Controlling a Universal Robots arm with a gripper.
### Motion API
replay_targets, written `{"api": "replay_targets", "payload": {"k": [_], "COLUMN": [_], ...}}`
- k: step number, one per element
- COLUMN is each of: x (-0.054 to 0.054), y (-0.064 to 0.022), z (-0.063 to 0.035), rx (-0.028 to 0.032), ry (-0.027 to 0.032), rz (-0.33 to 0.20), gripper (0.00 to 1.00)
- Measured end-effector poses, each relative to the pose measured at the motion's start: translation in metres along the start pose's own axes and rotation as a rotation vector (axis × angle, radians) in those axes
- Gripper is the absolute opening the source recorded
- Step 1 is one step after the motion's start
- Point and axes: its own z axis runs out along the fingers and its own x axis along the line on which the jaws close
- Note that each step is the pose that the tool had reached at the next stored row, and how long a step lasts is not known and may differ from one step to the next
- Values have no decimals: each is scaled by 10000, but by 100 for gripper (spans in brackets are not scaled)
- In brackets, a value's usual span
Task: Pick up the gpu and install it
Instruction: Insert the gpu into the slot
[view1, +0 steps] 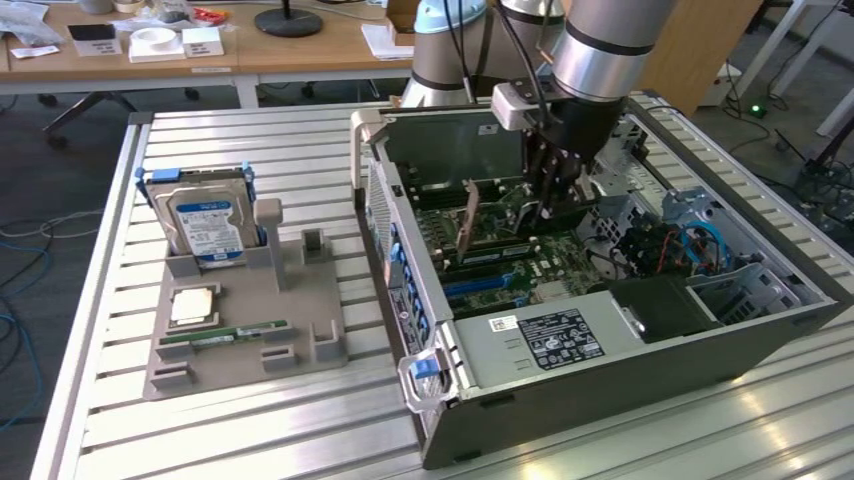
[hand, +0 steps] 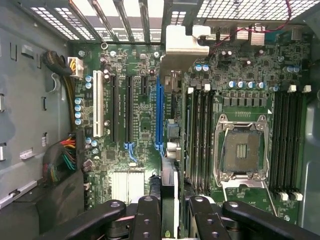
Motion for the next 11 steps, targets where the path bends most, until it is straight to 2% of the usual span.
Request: {"api": "replay_targets", "payload": {"k": [11], "x": [28], "y": [67], "z": [79], "rx": [0], "ry": [-4], "rz": [-3], "gripper": [27]}}
